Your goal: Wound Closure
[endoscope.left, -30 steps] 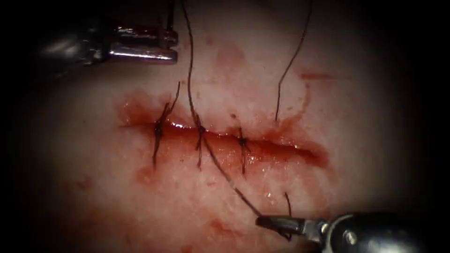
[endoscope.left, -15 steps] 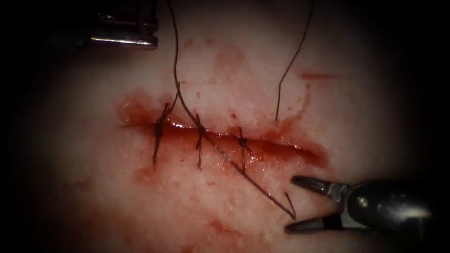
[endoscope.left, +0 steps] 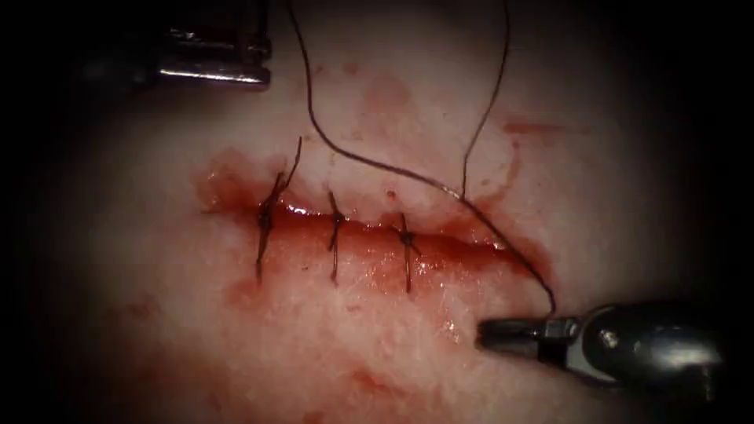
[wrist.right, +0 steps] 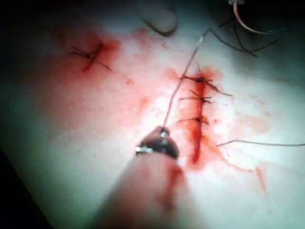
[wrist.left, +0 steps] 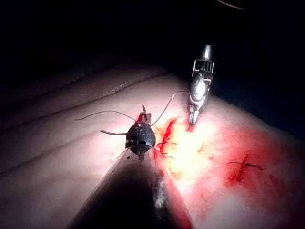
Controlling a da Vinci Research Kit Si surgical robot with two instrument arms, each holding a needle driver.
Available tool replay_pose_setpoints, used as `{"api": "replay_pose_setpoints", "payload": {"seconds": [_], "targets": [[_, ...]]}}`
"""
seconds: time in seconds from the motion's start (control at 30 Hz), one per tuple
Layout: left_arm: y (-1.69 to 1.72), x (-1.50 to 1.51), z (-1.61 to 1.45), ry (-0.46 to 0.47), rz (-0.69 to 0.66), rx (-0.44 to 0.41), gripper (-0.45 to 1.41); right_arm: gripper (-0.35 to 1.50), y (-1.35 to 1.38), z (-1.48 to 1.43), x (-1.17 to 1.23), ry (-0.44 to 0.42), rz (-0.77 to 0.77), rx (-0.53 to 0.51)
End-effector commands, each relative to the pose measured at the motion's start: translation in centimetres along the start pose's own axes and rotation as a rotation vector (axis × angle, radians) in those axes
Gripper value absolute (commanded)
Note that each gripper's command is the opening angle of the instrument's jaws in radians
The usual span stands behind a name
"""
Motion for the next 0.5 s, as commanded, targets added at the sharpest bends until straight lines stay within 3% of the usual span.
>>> {"api": "replay_pose_setpoints", "payload": {"seconds": [0.03,0.17,0.5], "targets": [[-0.02,-0.03,0.07,0.002,0.002,-0.001,-0.45,-0.35,-0.08,0.09,0.04,0.008,0.005,0.020],[-0.02,-0.05,0.07,0.001,0.003,0.000,-0.45,-0.35,-0.28,0.17,0.19,0.023,-0.006,0.104],[-0.01,-0.07,0.08,0.000,0.005,0.001,-0.45,-0.35,-0.43,0.24,0.34,0.043,-0.013,0.148]]}}
